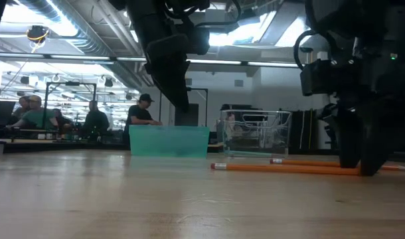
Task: Sort pens & pencils
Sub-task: Put the bottom yellow pencil into the transparent bin
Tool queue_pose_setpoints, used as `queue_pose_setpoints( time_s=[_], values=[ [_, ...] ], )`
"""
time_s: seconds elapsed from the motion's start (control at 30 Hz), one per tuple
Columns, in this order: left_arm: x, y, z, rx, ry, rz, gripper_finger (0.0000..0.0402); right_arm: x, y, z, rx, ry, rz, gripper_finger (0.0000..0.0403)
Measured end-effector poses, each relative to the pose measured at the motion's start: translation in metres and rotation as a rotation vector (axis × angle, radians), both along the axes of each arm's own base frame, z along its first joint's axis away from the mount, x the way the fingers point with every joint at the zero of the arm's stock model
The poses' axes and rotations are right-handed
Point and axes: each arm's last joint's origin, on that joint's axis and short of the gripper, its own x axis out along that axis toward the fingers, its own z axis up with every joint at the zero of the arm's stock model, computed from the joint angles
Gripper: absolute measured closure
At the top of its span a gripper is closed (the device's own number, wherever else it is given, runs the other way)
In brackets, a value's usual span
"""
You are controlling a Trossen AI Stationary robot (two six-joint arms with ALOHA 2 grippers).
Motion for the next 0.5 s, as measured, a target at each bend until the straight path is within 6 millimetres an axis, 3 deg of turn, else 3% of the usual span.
queue_pose_setpoints(
  time_s=[0.4,0.5],
  values=[
    [0.0000,0.0000,0.0000,0.000,0.000,0.000,0.0278,-0.0046,0.0014,-0.0018,-0.013,0.041,0.010,0.0214],
    [0.0000,0.0000,0.0000,0.000,0.000,0.000,0.0278,-0.0062,0.0044,-0.0020,-0.020,0.041,0.006,0.0231]
  ],
)
